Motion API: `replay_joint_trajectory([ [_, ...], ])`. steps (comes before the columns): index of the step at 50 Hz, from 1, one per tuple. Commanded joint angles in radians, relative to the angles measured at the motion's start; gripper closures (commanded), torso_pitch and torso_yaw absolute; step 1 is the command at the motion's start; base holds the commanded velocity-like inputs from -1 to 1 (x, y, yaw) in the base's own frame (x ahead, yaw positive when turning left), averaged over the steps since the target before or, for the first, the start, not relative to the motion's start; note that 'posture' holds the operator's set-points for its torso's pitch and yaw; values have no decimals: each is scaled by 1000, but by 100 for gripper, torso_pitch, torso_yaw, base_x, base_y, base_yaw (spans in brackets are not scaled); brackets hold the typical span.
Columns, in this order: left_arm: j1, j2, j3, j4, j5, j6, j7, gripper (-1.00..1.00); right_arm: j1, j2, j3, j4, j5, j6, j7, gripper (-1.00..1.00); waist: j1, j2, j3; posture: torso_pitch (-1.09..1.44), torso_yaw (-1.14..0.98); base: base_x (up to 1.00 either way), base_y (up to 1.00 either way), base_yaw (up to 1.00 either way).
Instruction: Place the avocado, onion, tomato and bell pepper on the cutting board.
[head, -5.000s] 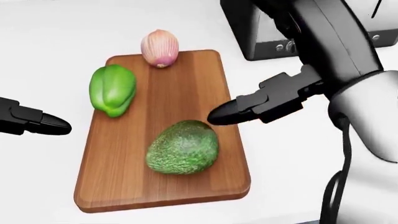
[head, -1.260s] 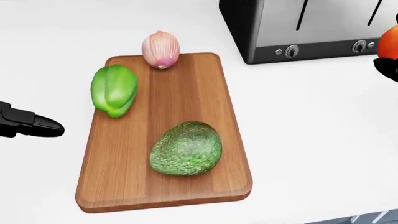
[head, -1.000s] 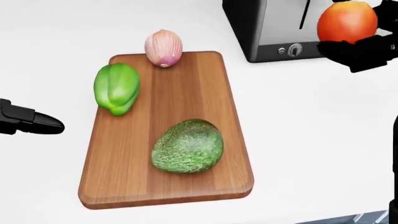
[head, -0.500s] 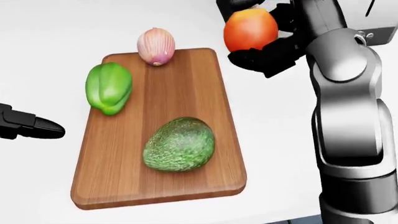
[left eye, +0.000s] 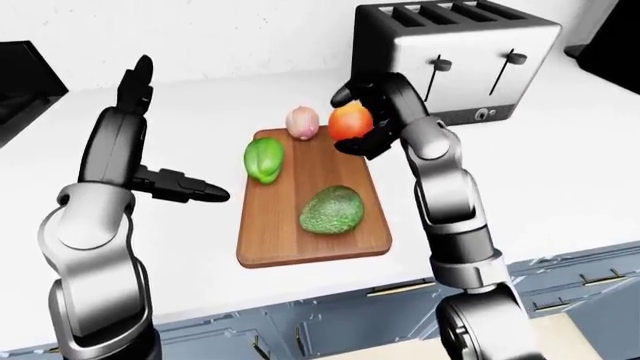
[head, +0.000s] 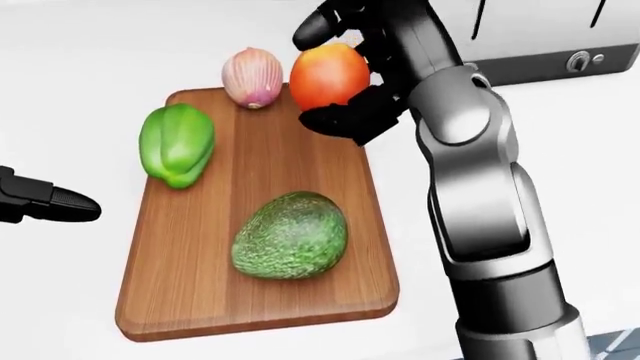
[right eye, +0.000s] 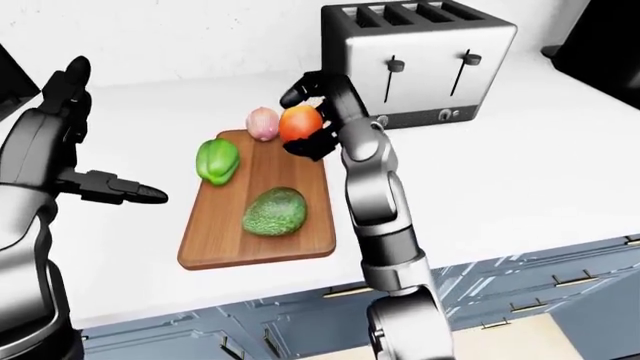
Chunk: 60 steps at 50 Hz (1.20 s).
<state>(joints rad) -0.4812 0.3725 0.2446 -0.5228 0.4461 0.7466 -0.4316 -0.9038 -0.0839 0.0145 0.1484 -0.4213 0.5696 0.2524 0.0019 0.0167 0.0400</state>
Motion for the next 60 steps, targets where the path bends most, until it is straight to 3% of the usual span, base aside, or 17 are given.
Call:
replay_joint_trajectory([
  [1,-26,12,9,-27,5,-22,10,-100,-29,-1,-1,-47,-10,-31,-5,52,-1,5,-28,0,0,0,0,0],
  [12,-9,8,14,-32,5,-30,15,-100,41,35,18,-92,-48,-27,28,49,0,6,-29,0,0,0,0,0],
  [28,13,3,21,-34,-3,-43,23,-100,75,58,32,-110,-64,-26,51,14,-2,8,-30,0,0,0,0,0],
  [60,12,6,25,-22,-8,-54,27,-100,85,69,37,-112,-76,-27,70,-27,-2,10,-33,0,0,0,0,0],
])
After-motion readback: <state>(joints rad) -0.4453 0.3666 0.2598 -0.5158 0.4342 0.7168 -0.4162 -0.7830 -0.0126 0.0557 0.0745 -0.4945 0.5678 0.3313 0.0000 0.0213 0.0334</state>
